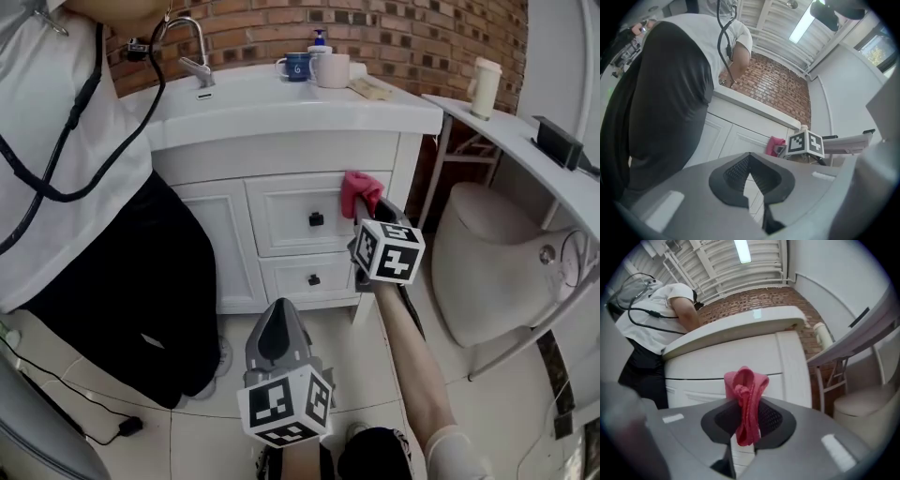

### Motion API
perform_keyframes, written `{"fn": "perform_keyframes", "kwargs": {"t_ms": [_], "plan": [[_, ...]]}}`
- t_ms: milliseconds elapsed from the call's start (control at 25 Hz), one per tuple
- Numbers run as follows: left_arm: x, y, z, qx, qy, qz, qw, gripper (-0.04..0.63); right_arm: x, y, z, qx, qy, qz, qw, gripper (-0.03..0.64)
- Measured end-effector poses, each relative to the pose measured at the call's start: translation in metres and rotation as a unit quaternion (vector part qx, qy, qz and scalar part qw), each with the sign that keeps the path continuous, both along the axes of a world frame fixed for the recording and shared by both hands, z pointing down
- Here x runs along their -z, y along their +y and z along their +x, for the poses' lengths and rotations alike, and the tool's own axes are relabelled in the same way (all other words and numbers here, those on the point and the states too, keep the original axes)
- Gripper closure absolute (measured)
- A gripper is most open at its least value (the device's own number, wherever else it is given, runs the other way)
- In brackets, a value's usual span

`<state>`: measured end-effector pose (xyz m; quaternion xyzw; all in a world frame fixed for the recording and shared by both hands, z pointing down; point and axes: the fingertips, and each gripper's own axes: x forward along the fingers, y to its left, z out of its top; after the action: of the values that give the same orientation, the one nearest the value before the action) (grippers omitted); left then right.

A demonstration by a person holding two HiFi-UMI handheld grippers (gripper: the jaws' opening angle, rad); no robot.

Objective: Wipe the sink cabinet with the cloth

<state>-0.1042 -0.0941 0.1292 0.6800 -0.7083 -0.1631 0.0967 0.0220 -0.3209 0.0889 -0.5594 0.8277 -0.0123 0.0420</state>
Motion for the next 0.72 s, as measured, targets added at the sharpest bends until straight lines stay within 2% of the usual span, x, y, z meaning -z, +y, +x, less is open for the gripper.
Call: {"fn": "perform_keyframes", "kwargs": {"t_ms": [160,240,320,400,520,600,720], "plan": [[-0.01,-0.009,0.026,-0.026,-0.023,-0.009,0.9994,0.58,-0.005,-0.017,0.069,-0.042,0.024,-0.006,0.999,0.552],[-0.012,-0.014,0.038,-0.037,-0.036,-0.012,0.9986,0.58,-0.007,-0.018,0.083,-0.055,0.035,-0.007,0.998,0.554],[-0.011,-0.014,0.045,-0.046,-0.044,-0.012,0.9979,0.58,-0.008,-0.008,0.08,-0.049,0.021,-0.002,0.999,0.554],[-0.004,-0.007,0.043,-0.042,-0.042,-0.003,0.9982,0.58,-0.011,0.013,0.053,-0.014,0.0,0.009,1.0,0.554],[0.007,0.004,0.024,-0.018,-0.03,0.008,0.9993,0.58,-0.032,0.045,-0.03,0.085,-0.033,0.004,0.996,0.554],[0.012,0.009,0.015,-0.014,-0.024,0.012,0.9995,0.58,-0.051,0.057,-0.092,0.144,-0.024,-0.004,0.989,0.554],[0.017,0.014,0.006,-0.014,-0.024,0.023,0.9993,0.58,-0.075,0.058,-0.164,0.193,0.001,-0.011,0.981,0.554]]}}
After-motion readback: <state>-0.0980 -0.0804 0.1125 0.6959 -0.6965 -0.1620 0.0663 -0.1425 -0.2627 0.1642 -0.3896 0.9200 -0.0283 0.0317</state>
